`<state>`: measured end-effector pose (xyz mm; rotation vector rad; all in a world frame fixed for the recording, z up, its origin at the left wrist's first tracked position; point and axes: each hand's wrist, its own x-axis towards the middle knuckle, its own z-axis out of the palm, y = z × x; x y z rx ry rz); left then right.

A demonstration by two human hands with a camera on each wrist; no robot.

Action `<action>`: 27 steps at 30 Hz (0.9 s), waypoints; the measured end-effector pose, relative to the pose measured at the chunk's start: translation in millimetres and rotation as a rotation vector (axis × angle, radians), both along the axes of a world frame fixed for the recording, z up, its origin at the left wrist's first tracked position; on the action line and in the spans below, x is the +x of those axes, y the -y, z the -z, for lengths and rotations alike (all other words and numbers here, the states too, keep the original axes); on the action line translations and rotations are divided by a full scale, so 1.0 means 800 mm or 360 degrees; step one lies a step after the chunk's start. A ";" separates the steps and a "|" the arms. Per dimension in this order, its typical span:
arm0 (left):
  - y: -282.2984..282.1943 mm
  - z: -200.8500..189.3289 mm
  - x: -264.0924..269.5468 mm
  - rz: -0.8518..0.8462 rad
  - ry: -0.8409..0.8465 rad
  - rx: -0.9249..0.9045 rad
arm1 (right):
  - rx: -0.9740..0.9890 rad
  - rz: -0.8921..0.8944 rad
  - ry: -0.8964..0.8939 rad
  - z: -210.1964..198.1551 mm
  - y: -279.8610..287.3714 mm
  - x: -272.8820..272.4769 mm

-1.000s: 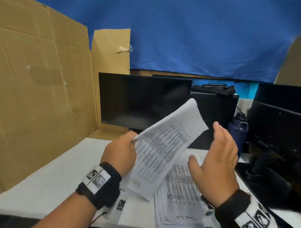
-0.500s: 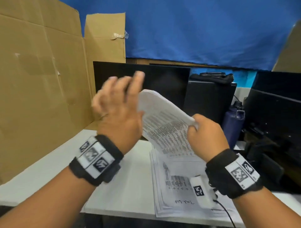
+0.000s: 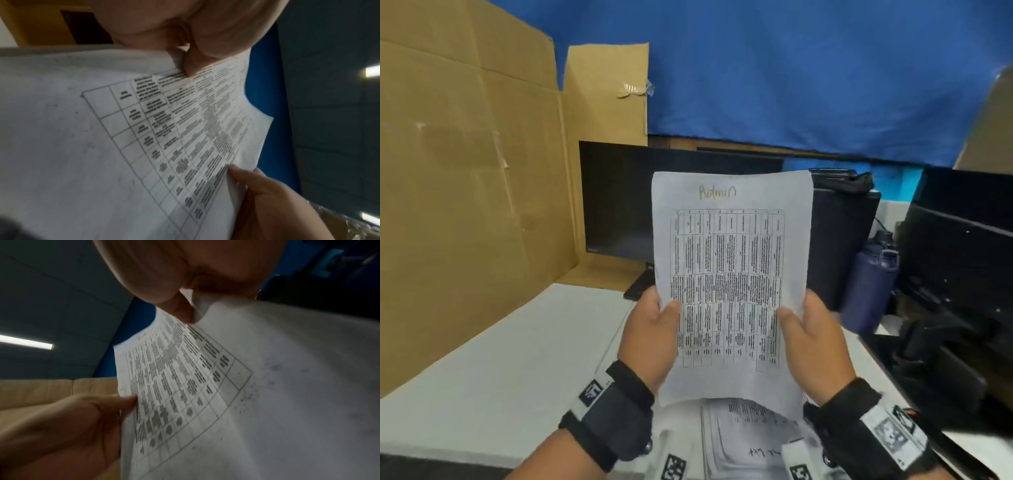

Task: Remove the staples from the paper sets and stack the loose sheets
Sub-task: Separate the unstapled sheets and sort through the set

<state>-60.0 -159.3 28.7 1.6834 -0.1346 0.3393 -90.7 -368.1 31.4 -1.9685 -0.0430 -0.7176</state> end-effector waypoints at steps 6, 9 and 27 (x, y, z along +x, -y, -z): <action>0.015 0.038 -0.010 -0.0009 -0.0047 -0.0118 | 0.0431 -0.0065 0.0007 0.059 -0.016 -0.005; 0.017 0.054 -0.010 0.0080 -0.0152 -0.0253 | 0.0472 -0.0054 -0.0026 0.074 -0.017 -0.007; -0.011 0.067 0.013 0.0163 -0.0210 -0.0443 | 0.0246 -0.0051 -0.0122 0.082 -0.001 -0.010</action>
